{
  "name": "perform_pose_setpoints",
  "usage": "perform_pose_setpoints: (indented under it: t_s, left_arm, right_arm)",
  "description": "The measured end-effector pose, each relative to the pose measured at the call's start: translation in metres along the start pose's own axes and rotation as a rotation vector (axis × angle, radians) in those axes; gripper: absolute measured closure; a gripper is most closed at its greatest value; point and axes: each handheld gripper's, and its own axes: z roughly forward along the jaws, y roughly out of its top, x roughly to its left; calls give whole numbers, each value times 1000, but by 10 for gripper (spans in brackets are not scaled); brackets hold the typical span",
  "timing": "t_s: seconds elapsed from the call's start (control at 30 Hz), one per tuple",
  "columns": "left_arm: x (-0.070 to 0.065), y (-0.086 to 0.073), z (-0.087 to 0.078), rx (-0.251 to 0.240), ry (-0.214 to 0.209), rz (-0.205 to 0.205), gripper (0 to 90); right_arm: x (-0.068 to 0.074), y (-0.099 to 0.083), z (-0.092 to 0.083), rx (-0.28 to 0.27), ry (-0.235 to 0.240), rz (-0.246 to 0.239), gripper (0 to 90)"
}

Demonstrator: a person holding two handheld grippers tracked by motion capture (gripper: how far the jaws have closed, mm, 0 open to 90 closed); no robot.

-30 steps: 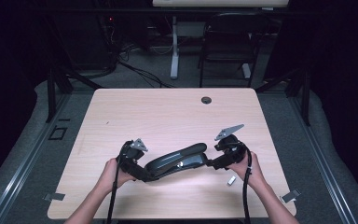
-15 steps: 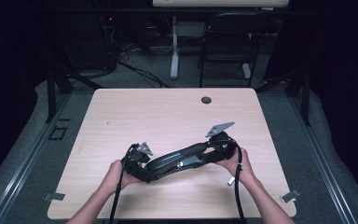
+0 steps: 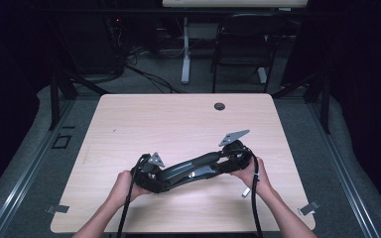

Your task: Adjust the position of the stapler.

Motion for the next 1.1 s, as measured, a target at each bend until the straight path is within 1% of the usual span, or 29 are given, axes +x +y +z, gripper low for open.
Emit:
perform_pose_setpoints:
  t_s: [0.07,0.13,0.17,0.23,0.37,0.5,0.57,0.67,0.8,0.83,0.9,1.03,1.07,1.1]
  left_arm:
    - [0,0,0,0,-4,3,387]
    - [0,0,0,-1,-6,7,390]
    - [1,1,0,2,-6,16,391]
    - [1,1,0,4,-5,21,392]
    - [0,4,2,15,8,34,385]
    - [4,7,4,10,-4,40,376]
    - [4,8,4,10,-2,41,370]
    - [7,10,5,22,-14,47,368]
    - [9,11,5,19,-28,37,363]
    - [10,11,5,12,-31,30,360]
    - [10,11,5,13,-31,34,357]
    - [11,11,5,10,-37,39,354]
    - [12,10,6,-7,-44,30,348]
    - [12,10,6,-7,-44,30,345]
  right_arm:
    - [0,0,0,3,2,-9,415]
    - [0,0,-1,13,-5,-7,415]
    - [1,0,0,9,-8,-8,416]
    - [1,0,0,7,-6,-12,418]
    - [0,-1,-2,19,-2,-21,430]
    - [0,-2,-5,28,-1,-22,445]
    - [0,-2,-5,34,-5,-27,449]
    - [0,-4,-6,31,-3,-18,458]
    - [1,-4,-7,33,-7,-24,465]
    - [1,-4,-8,42,-9,-30,470]
    - [1,-4,-8,43,-6,-32,473]
    - [1,-6,-9,44,9,-17,481]
    - [1,-7,-10,47,14,-15,486]
    - [1,-7,-10,47,14,-15,486]
